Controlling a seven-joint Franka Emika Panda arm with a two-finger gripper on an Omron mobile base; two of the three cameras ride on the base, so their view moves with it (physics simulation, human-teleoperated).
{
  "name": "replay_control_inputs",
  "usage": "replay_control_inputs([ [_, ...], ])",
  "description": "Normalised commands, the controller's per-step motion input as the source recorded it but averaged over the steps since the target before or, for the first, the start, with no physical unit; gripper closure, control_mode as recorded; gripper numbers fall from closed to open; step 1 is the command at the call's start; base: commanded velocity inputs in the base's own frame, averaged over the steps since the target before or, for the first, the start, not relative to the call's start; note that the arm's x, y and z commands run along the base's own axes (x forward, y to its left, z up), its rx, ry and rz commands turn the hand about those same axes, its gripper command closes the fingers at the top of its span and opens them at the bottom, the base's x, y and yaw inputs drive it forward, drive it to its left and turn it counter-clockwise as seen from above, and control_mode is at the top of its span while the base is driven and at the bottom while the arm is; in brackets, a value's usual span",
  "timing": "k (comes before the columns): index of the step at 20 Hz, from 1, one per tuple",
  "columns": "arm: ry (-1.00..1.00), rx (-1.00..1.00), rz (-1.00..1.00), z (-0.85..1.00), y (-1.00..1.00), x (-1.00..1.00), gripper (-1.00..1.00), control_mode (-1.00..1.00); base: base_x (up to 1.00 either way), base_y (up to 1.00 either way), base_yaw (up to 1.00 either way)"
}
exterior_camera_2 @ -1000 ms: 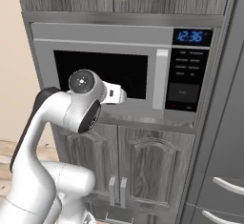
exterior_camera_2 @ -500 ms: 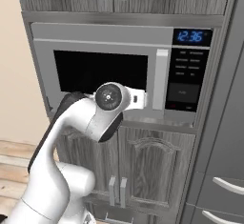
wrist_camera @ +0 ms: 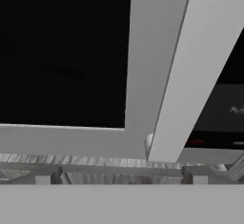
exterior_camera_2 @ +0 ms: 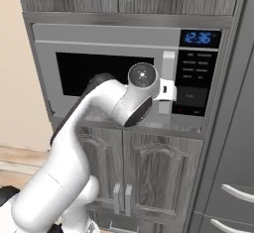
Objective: Retrieve the reheated potato from the microwave, then place the potato, cheese, and condiment on the cutting board.
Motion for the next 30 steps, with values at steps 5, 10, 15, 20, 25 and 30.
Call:
replay_control_inputs([
  [5,0.18,0.00,0.00,0.12,-0.50,0.27,-1.00,-1.00,0.00,0.00,0.00],
  [10,-0.06,0.06,0.02,-0.15,-0.26,0.11,-1.00,-1.00,0.00,0.00,0.00],
  [15,-0.21,0.12,0.01,-0.24,-0.15,0.19,-1.00,-1.00,0.00,0.00,0.00],
  [20,-0.11,0.15,0.01,-0.13,-0.08,0.43,-1.00,-1.00,0.00,0.00,0.00],
  [25,0.01,0.08,0.00,-0.02,-0.07,0.60,-1.00,-1.00,0.00,0.00,0.00],
  [30,0.01,0.04,0.03,0.02,-0.01,0.44,-1.00,-1.00,0.00,0.00,0.00],
])
